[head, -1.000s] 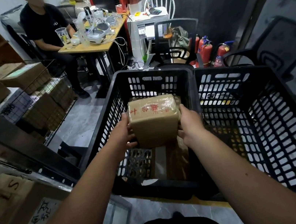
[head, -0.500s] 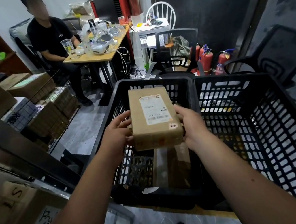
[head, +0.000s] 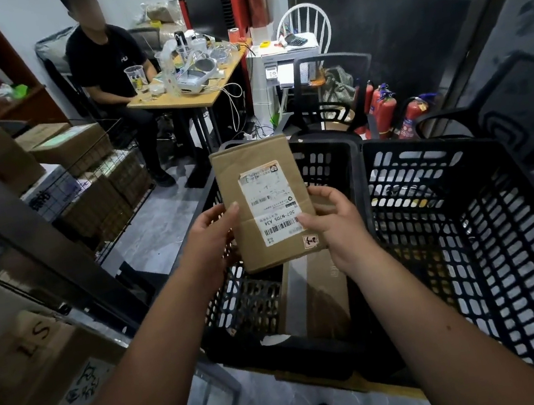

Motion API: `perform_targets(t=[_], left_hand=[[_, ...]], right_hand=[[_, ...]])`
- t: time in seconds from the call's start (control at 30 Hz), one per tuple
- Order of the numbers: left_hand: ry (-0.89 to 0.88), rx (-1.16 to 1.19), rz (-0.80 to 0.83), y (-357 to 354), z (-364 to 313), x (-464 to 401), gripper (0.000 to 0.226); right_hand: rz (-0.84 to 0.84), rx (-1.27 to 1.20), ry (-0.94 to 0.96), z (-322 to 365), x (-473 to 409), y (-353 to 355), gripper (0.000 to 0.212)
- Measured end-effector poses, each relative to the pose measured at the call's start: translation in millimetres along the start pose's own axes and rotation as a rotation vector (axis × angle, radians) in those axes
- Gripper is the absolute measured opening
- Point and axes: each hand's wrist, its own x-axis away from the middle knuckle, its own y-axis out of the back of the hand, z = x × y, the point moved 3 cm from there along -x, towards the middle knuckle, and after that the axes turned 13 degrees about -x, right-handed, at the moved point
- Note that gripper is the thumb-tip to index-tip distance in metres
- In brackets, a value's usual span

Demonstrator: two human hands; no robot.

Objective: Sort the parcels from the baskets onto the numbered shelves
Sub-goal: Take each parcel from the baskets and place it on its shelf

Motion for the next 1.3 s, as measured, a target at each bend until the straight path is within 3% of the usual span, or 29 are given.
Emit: perform_targets(t=[0.07,0.13,0.27,0.33,0.43,0.5,0.67,0.77,0.87,0.93,1.03,1.17,1.27,1.3], left_hand=[[0.056,-0.059,0.08,0.4,-2.5,-1.7,0.047],[0.103,-0.072,0.142,0.9,-2.5,-1.7,0.038],[0.184,0.081,0.136,-2.5,8.2,0.7,0.031],[0.192,0.223,0.107,-7.2,13.7,0.0,0.025],[0.165,0.409,0.094,-19.8,18.1,-0.9,0.032],[0.166,0.455,0.097,-30.3,19.3,1.7,0.035],[0.224,0.413,0.122,-44.3,24.9,1.1,0.044],[0.228,0.38,0.014,-25.9,20.7,-5.5,0.033],[0.192,0.126,-0.092,4.3,15.9,-17.9,0.064],[0.15,-0.05,-0.06,16.0,10.7,-21.2,0.073],[0.117,-0.104,0.052,23.1,5.7,-25.8,0.085],[0.087,-0.135,0.223,14.1,3.8,-20.0,0.056],[0.09,-0.019,0.159,7.6,8.0,-16.1,0.052],[0.09,0.029,0.115,5.2,10.1,-15.6,0.051]], right_hand=[[0.039,-0.023,0.015,0.0,-1.4,1.7,0.048],[0.072,-0.019,0.033,0.0,-2.3,2.0,0.047],[0.013,0.043,0.08,-1.0,-3.9,3.6,0.058],[-0.075,0.089,0.06,-6.5,-7.9,7.2,0.082],[-0.072,0.049,-0.117,-20.9,-7.4,3.2,0.141],[-0.013,-0.061,-0.243,-32.4,-5.8,-3.1,0.157],[-0.073,-0.243,-0.233,-39.8,-11.3,-7.5,0.084],[-0.109,-0.232,-0.177,-31.4,-17.5,1.9,0.067],[-0.099,-0.236,-0.14,-20.9,-22.8,14.0,0.056],[-0.089,-0.244,-0.134,-14.4,-25.8,17.0,0.049],[-0.071,-0.204,-0.145,-8.4,-28.6,15.3,0.052],[-0.114,-0.242,-0.097,-3.7,-30.9,12.9,0.052],[-0.153,-0.162,-0.104,-7.9,-29.1,15.3,0.096],[-0.126,-0.078,-0.11,-10.3,-25.8,14.4,0.099]])
